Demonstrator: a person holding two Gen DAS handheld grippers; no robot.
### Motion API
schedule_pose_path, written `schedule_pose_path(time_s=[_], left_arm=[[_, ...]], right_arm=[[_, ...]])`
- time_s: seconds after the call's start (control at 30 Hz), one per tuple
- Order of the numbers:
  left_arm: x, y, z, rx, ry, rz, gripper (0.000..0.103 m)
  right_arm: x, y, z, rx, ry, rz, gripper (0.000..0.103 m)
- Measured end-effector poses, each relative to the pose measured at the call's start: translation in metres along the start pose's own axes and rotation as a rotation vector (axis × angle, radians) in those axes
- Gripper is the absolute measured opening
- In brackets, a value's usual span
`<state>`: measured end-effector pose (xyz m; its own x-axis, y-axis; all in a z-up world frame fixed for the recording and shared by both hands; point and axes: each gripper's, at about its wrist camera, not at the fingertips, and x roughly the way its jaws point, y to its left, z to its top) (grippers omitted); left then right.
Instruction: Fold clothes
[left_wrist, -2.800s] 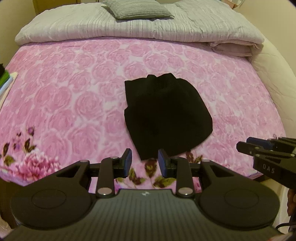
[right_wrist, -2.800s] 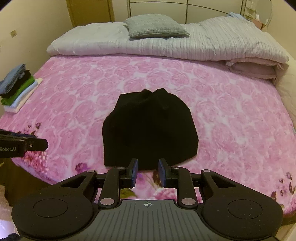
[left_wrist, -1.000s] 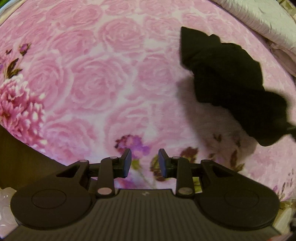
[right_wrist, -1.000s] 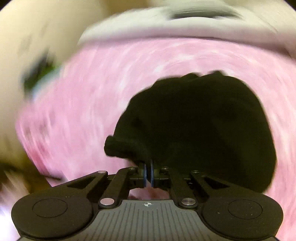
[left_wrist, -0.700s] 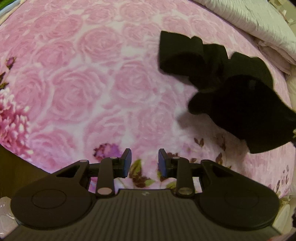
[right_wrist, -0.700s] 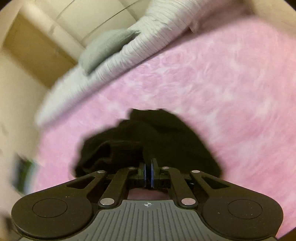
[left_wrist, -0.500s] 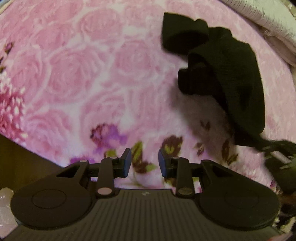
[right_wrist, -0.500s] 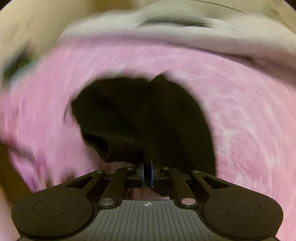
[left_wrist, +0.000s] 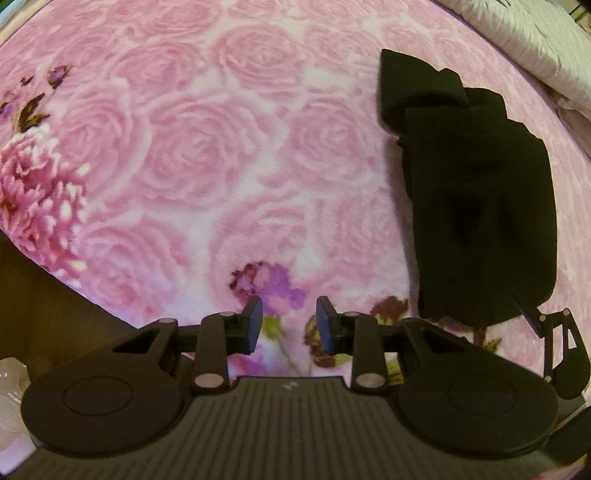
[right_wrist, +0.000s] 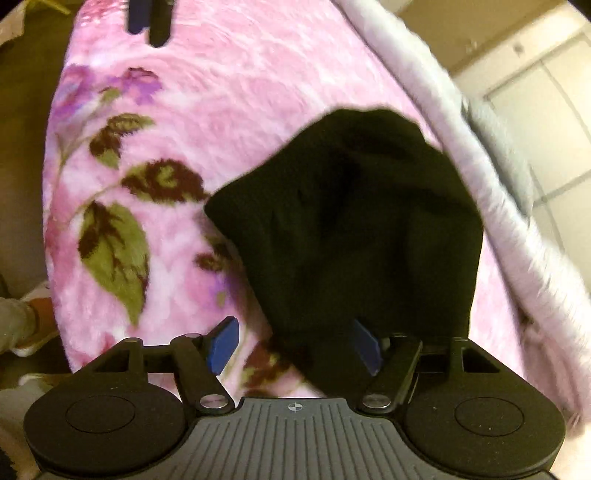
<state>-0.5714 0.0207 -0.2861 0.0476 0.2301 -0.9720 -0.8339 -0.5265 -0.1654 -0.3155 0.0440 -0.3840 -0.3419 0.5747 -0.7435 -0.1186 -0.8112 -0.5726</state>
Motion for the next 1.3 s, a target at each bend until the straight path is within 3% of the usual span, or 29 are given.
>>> schedule_pose_path(time_s=[0.13, 0.27, 0.3, 0.33, 0.37, 0.43, 0.5, 0.7, 0.8, 1.03, 1.13, 1.23, 1.3], left_arm=[[0.003, 0.004, 0.0, 0.001, -0.011, -0.003, 0.027], [0.002, 0.011, 0.0, -0.006, -0.018, 0.003, 0.027], [0.0, 0.013, 0.0, -0.011, -0.019, 0.002, 0.027], [-0.002, 0.015, 0.0, -0.017, -0.018, -0.001, 0.027], [-0.005, 0.017, 0.0, -0.025, -0.019, -0.006, 0.027], [-0.014, 0.021, 0.0, -0.038, -0.024, -0.018, 0.027], [-0.025, 0.025, 0.002, -0.042, -0.037, -0.036, 0.027], [-0.062, 0.048, 0.014, -0.082, -0.093, -0.074, 0.027], [-0.087, 0.067, 0.026, -0.112, -0.145, -0.095, 0.027], [-0.166, 0.115, 0.068, -0.171, -0.324, -0.111, 0.026], [-0.21, 0.132, 0.085, -0.183, -0.436, -0.127, 0.026], [-0.237, 0.142, 0.099, -0.172, -0.498, -0.123, 0.026], [-0.244, 0.144, 0.107, -0.151, -0.516, -0.123, 0.027]], right_arm=[[0.018, 0.019, 0.009, -0.114, -0.051, -0.025, 0.069], [0.032, 0.021, 0.022, -0.115, -0.085, -0.014, 0.065], [0.032, 0.012, 0.028, -0.059, -0.067, 0.033, 0.031], [0.032, 0.003, 0.033, -0.003, -0.049, 0.08, 0.014], [0.032, -0.006, 0.039, 0.054, -0.031, 0.126, 0.007], [0.028, -0.027, 0.048, 0.195, 0.0, 0.215, 0.004], [0.01, -0.062, 0.056, 0.432, 0.006, 0.294, 0.003], [-0.053, -0.171, 0.088, 1.115, -0.106, 0.552, 0.003], [-0.078, -0.218, 0.118, 1.342, -0.239, 0.646, 0.003], [-0.165, -0.317, 0.192, 1.533, -0.732, 0.827, 0.003], [-0.203, -0.36, 0.223, 1.599, -0.953, 0.9, 0.003], [-0.243, -0.387, 0.213, 1.663, -1.142, 0.874, 0.003], [-0.261, -0.395, 0.191, 1.736, -1.198, 0.769, 0.003]])
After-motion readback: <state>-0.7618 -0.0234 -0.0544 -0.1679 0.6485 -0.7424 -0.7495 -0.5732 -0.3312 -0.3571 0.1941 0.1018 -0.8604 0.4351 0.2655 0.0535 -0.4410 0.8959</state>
